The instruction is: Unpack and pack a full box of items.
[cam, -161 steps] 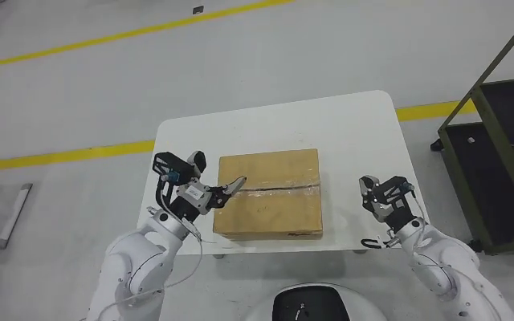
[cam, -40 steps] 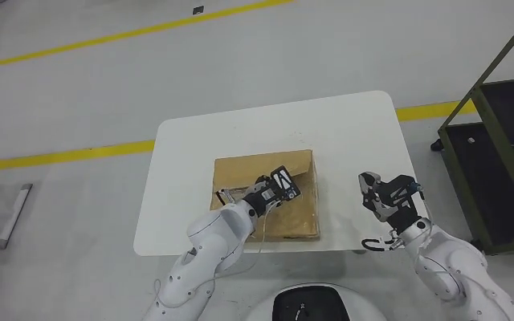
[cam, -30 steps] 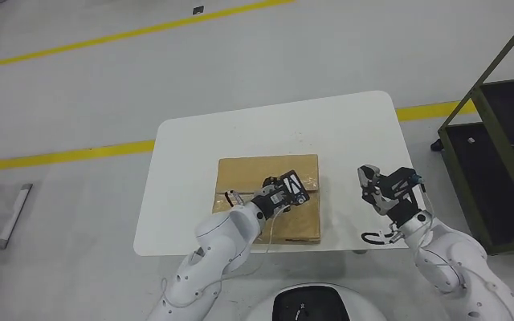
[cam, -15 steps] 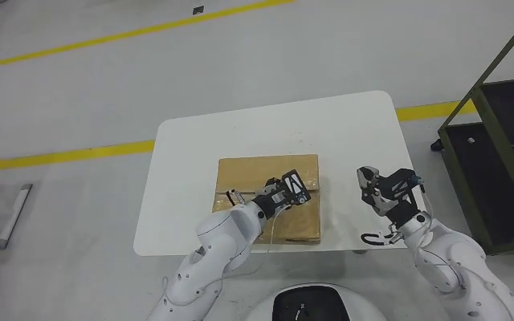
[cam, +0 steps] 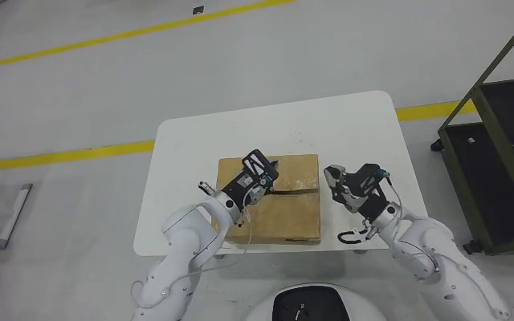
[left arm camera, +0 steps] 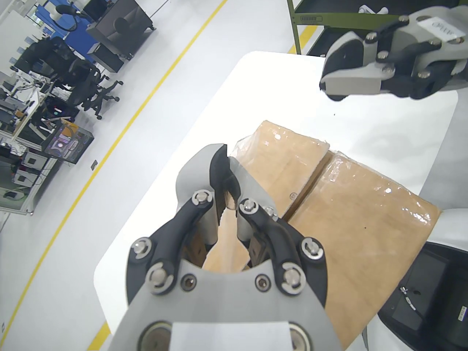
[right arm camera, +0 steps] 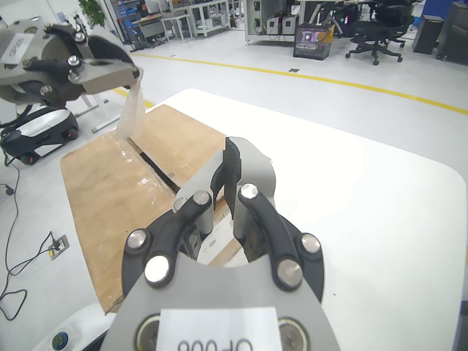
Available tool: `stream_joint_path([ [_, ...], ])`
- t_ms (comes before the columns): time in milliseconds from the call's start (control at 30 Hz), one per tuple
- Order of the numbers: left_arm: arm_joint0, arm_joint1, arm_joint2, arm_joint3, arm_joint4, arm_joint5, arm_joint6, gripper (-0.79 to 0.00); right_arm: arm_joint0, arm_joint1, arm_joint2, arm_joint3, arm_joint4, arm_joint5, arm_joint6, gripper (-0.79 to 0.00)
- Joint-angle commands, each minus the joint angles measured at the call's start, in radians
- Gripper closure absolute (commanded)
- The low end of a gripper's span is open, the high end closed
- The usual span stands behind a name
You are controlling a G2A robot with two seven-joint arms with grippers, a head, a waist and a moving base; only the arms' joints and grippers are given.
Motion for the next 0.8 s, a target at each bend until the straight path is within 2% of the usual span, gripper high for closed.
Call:
stream_joint_path([
  [0,0.0,0.004,-0.03,-0.007,-0.011,-0.011,0.013,0.0,0.03,-0.004,-0.031,0.035,-0.005,0.002,0.001,0.0],
  [267,0.007,0.023,-0.164,-0.042,0.004,-0.048,0.015,0.0,0.104,-0.015,-0.096,0.153,-0.008,0.002,0.016,0.0],
  [767,0.069,0.056,-0.43,-0.076,0.082,-0.001,0.001,0.0,0.157,-0.022,-0.135,0.231,-0.018,0.001,0.012,0.0],
])
